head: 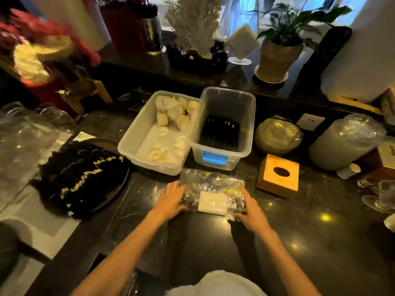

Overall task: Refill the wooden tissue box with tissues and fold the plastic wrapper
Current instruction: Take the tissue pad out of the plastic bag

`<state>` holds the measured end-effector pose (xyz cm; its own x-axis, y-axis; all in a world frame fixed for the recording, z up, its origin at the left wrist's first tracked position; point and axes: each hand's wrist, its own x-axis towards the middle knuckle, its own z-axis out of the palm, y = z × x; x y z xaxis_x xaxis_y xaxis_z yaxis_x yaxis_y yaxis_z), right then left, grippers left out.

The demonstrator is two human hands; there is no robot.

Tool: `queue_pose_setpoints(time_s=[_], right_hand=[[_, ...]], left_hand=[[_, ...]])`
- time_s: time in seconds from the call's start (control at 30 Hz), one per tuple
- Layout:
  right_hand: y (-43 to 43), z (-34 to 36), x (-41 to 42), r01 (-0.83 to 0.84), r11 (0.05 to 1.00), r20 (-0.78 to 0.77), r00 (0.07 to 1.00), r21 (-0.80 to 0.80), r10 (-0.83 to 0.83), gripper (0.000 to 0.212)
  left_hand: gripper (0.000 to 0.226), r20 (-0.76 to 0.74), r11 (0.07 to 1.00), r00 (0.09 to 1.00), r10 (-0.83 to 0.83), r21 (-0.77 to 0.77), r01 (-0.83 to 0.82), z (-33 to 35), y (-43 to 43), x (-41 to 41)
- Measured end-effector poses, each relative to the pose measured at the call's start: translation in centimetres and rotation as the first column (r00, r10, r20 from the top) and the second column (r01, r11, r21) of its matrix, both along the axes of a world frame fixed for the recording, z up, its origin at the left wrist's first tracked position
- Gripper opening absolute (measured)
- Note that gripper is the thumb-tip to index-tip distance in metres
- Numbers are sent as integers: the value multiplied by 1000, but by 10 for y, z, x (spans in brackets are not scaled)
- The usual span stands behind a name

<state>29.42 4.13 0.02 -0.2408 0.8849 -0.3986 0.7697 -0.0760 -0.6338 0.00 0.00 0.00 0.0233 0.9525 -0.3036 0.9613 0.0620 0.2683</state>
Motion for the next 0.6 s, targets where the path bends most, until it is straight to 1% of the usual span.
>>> queue_pose_setpoints(time_s=[0.03,0.1,0.13,0.23,0.3,0.4,0.47,0.5,0.57,0.6], right_hand=[[-1,-2,-7,-15,1000,31,999,-5,15,100],[-4,-6,-15,-16,1000,83,996,7,15,94],[-7,-10,-18,-14,1000,91,996,26,12,88],[-6,-19,-16,-13,997,80,997,70,7,65],[-8,-25,-14,-37,993,88,996,112,27,51],[-9,-25,-15,-18,979,48,999,202,8,24],[-5,-14,-14,-15,960,30,1000,279,7,13],[-3,-5,-13,-15,942,37,999,336,3,11],[3,21,-4,-38,874,60,998,485,10,9],[5,38,2,-50,834,71,997,550,13,9]], left_hand=[[70,-7,999,999,-47,-9,47,-3,0,-2],[56,-19,994,994,-110,15,111,-13,1,-8],[49,-21,991,991,-132,27,133,-17,1,-11],[32,23,984,991,-134,118,130,-21,8,-17],[30,62,978,988,-141,161,129,-22,10,-21],[45,78,968,983,-168,200,150,-19,13,-21],[47,42,951,985,-165,271,148,-11,18,-18],[43,15,939,987,-159,310,147,-4,21,-16],[27,-26,894,986,-167,417,162,14,29,-12],[19,-12,861,986,-168,485,153,26,34,-10]])
